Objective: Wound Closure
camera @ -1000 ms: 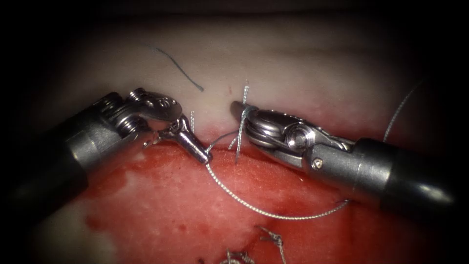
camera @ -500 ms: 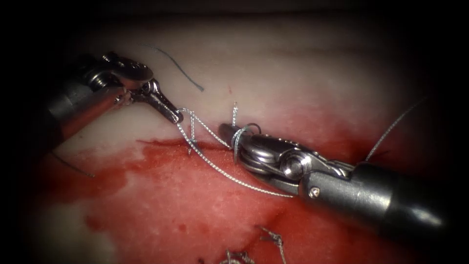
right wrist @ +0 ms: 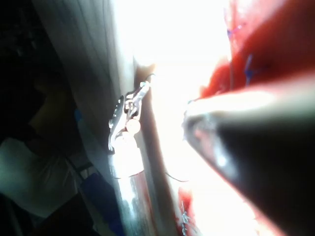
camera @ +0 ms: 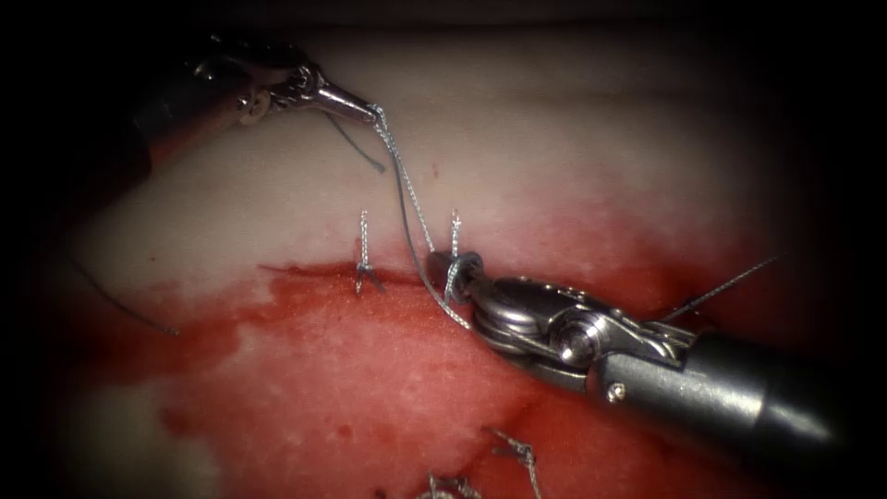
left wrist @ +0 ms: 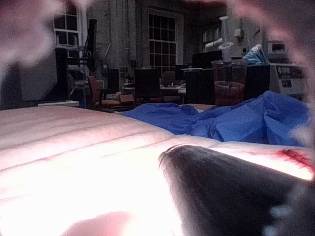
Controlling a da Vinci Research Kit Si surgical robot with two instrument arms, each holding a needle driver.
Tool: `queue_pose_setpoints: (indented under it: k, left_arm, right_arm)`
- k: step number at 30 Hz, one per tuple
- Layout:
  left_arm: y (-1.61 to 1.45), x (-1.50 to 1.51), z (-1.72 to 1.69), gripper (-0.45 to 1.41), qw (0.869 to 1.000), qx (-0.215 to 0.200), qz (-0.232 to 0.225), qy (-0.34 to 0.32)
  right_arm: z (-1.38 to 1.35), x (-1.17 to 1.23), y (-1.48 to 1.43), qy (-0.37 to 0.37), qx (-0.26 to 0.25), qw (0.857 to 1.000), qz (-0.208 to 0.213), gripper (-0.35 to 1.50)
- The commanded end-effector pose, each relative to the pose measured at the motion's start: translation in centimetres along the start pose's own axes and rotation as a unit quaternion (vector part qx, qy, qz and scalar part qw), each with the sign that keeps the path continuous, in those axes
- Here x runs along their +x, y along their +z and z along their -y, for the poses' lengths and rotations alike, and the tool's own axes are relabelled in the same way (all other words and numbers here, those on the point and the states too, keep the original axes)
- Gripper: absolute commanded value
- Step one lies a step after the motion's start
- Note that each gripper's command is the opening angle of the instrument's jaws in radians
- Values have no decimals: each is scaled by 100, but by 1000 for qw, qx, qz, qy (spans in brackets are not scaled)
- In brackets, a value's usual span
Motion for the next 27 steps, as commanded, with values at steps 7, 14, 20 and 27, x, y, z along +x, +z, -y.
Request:
queue_pose_setpoints:
  k: [7,14,20,27]
  left_arm:
    - [-6,16,13,-45,993,98,45,42]
    - [-2,11,21,-45,982,159,85,64]
    - [-2,11,25,-45,979,170,91,72]
    - [-3,14,26,-45,976,182,86,82]
  right_arm:
    - [-11,-22,-13,-44,-36,998,15,-35]
    - [0,-18,-36,-110,-85,990,17,-35]
    - [18,-29,-50,-242,-187,952,-11,-35]
    - [30,-48,-51,-352,-291,888,-54,-35]
